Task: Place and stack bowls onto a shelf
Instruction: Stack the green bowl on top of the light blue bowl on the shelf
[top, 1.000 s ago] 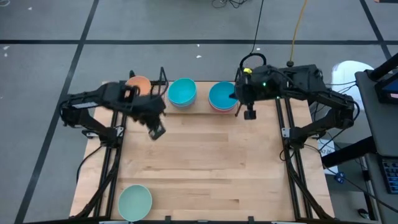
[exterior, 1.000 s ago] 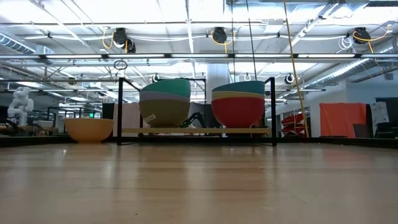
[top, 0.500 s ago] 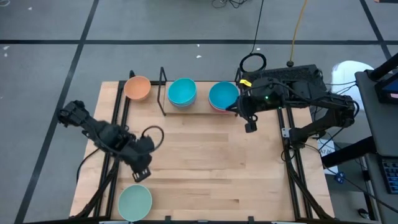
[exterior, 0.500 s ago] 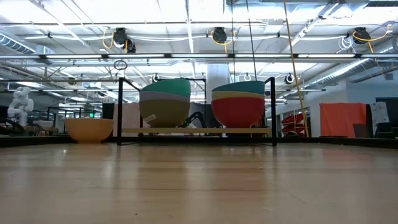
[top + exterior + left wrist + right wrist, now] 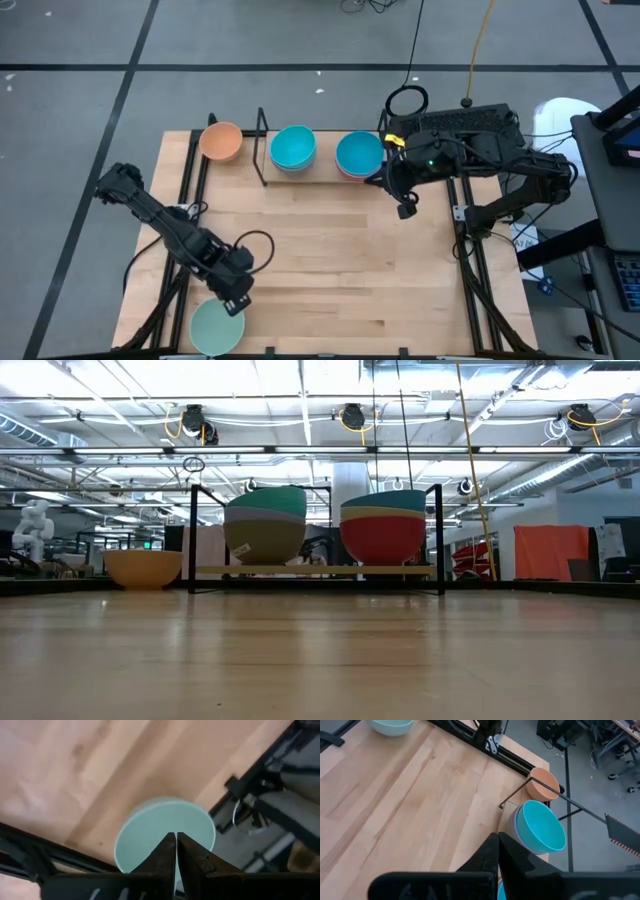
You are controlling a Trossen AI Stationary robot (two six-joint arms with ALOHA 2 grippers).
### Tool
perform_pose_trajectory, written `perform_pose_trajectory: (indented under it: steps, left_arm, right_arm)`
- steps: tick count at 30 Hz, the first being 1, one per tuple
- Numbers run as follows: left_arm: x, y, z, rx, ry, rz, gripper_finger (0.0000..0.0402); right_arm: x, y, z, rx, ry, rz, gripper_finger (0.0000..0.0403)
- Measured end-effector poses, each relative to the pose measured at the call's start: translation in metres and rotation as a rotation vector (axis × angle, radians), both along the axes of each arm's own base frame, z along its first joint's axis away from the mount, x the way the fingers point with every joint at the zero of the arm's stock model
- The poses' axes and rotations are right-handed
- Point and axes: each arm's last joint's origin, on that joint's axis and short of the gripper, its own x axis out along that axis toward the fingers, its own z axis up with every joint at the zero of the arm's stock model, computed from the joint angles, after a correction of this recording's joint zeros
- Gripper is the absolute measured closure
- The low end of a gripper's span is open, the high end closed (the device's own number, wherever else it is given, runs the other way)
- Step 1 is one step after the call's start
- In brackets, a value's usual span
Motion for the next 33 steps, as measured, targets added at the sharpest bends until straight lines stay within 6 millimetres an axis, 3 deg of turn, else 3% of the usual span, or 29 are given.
perform_pose_trajectory:
  steps: [5,13,17,23,33]
  left_arm:
    - [-0.001,-0.002,-0.014,-0.086,0.066,-0.021,0.0396]
    - [0.0,-0.003,-0.015,-0.085,0.051,-0.022,0.0393]
    - [0.004,-0.004,-0.015,-0.056,-0.055,-0.103,0.0373]
    - [0.003,-0.004,-0.02,-0.009,-0.074,-0.121,0.0328]
    - [-0.021,-0.019,-0.054,0.06,-0.086,-0.459,0.0316]
  right_arm:
    - [0.0,0.003,0.0,-0.006,0.001,0.016,0.0403]
    - [0.0,0.003,0.001,-0.006,-0.008,0.016,0.0403]
    - [0.002,0.003,0.002,-0.008,-0.029,0.018,0.0403]
    - [0.002,0.003,0.003,-0.008,-0.033,0.018,0.0403]
    - [0.002,0.003,0.003,-0.008,-0.032,0.018,0.0403]
